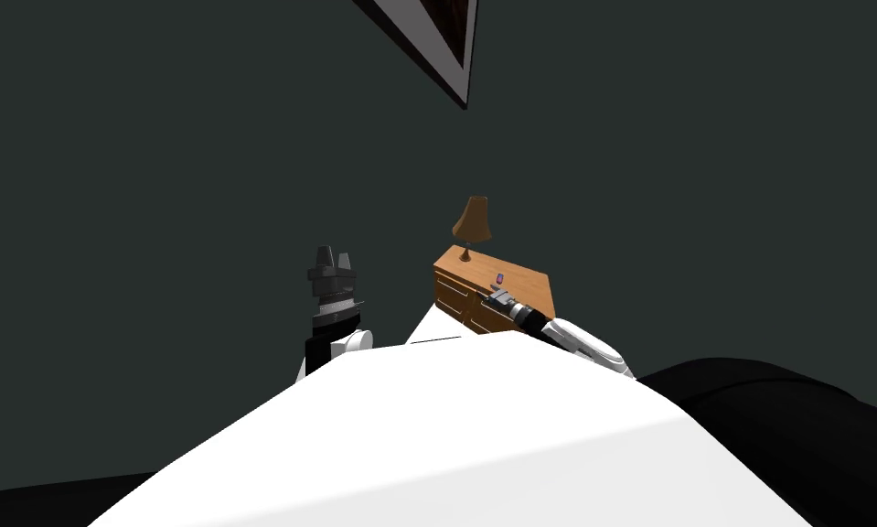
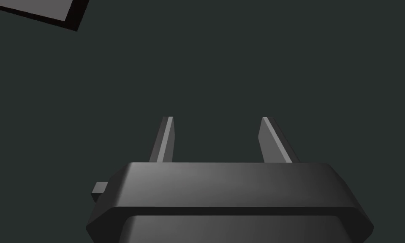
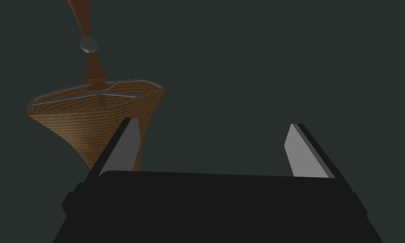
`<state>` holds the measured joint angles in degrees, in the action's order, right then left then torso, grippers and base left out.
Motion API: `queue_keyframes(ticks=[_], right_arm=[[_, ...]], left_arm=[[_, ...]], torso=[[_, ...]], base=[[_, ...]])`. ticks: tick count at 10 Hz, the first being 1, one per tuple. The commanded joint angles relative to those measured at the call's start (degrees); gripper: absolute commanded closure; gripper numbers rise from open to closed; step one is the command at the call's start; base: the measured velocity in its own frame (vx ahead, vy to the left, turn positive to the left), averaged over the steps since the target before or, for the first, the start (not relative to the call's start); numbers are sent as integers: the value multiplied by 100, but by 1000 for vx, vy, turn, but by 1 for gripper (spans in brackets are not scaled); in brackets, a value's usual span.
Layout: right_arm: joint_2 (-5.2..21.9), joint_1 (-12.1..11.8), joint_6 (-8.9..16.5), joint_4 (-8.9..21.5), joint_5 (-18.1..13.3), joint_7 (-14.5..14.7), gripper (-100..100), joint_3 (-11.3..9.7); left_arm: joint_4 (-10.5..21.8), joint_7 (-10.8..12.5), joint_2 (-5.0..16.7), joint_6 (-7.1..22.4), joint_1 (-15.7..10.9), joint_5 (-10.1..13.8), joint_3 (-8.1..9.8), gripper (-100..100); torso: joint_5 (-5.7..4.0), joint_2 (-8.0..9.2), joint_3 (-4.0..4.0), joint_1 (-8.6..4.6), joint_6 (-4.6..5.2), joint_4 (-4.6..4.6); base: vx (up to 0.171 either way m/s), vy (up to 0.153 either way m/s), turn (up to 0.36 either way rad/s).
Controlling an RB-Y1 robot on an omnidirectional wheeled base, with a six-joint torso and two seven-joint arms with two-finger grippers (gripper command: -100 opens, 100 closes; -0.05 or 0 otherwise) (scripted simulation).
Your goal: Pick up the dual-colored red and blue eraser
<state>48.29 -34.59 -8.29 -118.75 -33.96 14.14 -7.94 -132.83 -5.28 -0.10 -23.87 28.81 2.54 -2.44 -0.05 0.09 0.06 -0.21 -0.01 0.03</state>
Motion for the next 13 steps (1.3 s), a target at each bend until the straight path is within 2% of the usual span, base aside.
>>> queue_keyframes(ticks=[1, 4, 5, 6, 7, 8, 9, 10, 11, 12, 13], right_arm=[[230, -9, -20, 113, -224, 56, -100, -25], [739, -103, 9, 422, -736, 218, -100, -165], [856, -103, 9, 422, -856, 218, -100, -165], [1048, -154, 11, 581, -1059, 286, -100, -237], [1157, -154, 11, 581, -1169, 286, -100, -237], [1360, -208, 5, 743, -1370, 344, -100, -311], [1447, -208, 5, 743, -1479, 344, -100, -311], [1713, -264, -10, 906, -1675, 393, -100, -387], [1726, -264, -10, 906, -1784, 393, -100, -387], [1990, -323, -33, 1070, -1981, 433, -100, -465], [1990, -323, -33, 1070, -2084, 433, -100, -465]], left_arm=[[0, 0, 0, 0, 0, 0, 0, 0], [0, 0, 0, 0, 1, 0, 1, 0], [0, 0, 0, 0, 0, 0, 0, 0], [0, 0, 0, 0, 2, 0, 1, 0], [0, 0, 0, 0, 1, 0, 1, 0], [0, 0, 0, 0, 2, 0, 1, 0], [0, 0, 1, 0, 1, 0, 1, 0], [0, 0, 1, 0, 2, 0, 2, 0], [0, 0, 1, 0, 1, 0, 1, 0], [0, 0, 1, 0, 2, 0, 1, 0], [0, 0, 1, 0, 1, 0, 1, 0]], torso=[[0, 0, 0, 0, 0, 0], [-1, -5, -2, -5, 6, 0], [-2, -5, -3, -7, 1, -1], [-2, -7, -4, -6, 7, -1], [-2, -8, -4, -6, 2, -1], [-2, -10, -5, -7, 6, -1], [-2, -11, -6, -11, 0, -2], [-3, -11, -6, -11, 9, -2], [-3, -10, -6, -14, 4, -2], [-3, -12, -6, -11, 8, -2], [-3, -13, -7, -15, 2, -2]], base=[[-35, -24, 172], [-32, -30, 263], [-24, -31, 170], [-28, -30, 290], [-23, -32, 203], [-25, -41, 387], [-21, -44, 166], [-27, -45, 254], [-22, -42, 207], [-20, -48, 384], [-14, -51, 184]])
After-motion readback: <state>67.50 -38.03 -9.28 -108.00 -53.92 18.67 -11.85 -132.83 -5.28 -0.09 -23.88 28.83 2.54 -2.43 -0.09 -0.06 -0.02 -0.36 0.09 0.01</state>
